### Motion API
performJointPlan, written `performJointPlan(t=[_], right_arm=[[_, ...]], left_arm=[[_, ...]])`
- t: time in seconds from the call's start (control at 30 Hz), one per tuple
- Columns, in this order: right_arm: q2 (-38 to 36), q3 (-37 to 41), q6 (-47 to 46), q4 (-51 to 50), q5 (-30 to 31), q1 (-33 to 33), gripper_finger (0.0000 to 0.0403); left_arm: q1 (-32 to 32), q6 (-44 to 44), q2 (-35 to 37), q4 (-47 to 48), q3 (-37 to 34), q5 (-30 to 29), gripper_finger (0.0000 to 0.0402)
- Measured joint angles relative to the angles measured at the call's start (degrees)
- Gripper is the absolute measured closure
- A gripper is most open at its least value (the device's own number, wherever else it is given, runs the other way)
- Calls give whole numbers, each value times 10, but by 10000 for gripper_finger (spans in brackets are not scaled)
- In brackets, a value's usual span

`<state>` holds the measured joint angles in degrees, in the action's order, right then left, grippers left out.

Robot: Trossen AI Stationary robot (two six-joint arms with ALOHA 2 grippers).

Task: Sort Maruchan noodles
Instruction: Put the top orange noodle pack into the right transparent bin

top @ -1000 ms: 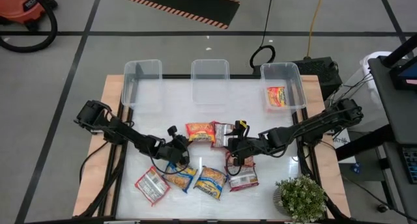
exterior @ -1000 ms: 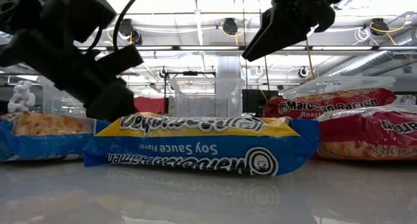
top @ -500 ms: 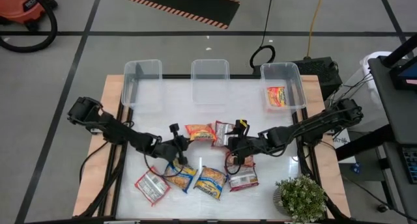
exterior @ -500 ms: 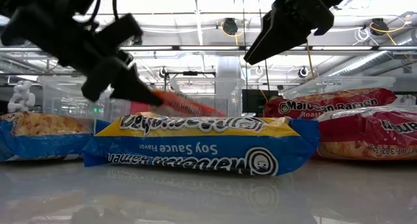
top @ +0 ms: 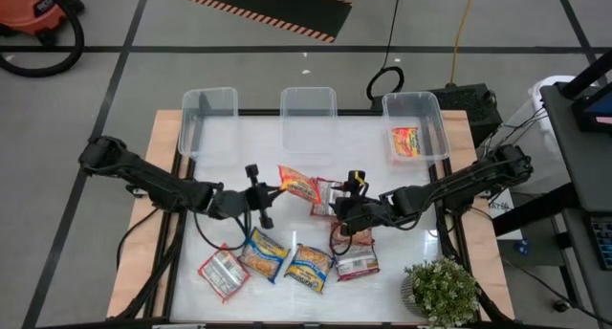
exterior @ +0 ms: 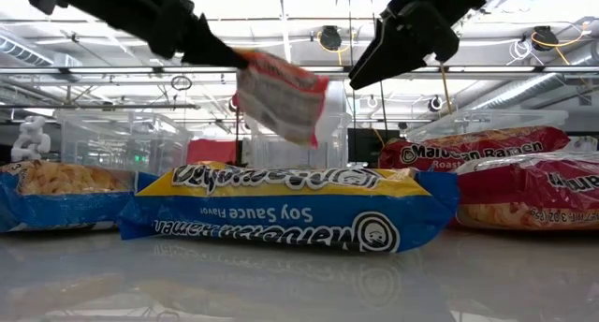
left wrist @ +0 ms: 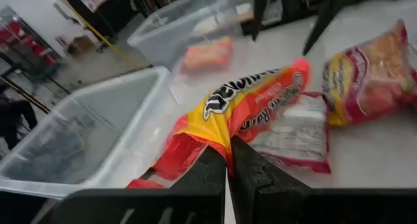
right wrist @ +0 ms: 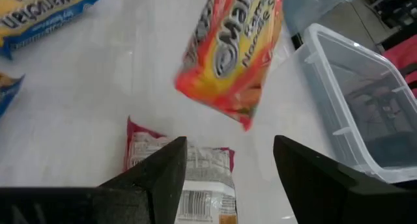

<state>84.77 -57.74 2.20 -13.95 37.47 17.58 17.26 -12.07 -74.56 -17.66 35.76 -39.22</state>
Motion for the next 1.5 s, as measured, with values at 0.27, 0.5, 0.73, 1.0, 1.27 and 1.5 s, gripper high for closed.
performJointPlan(t=[0.27,0.5,0.73,1.0,1.27,1.5], right_arm=[[0,23,69,111,5,1,172],[0,26,153,190,53,2,116],[0,26,192,261,90,1,95],[0,53,285,426,75,1,102],[0,98,376,577,46,1,105],[0,101,404,585,26,-1,156]], left_arm=[[-9,25,17,-64,7,1,400],[-16,10,19,-144,7,1,400],[-15,25,19,-161,7,30,400],[-14,33,19,-261,7,65,400],[-14,63,19,-266,7,100,400],[-10,66,19,-263,7,112,400]])
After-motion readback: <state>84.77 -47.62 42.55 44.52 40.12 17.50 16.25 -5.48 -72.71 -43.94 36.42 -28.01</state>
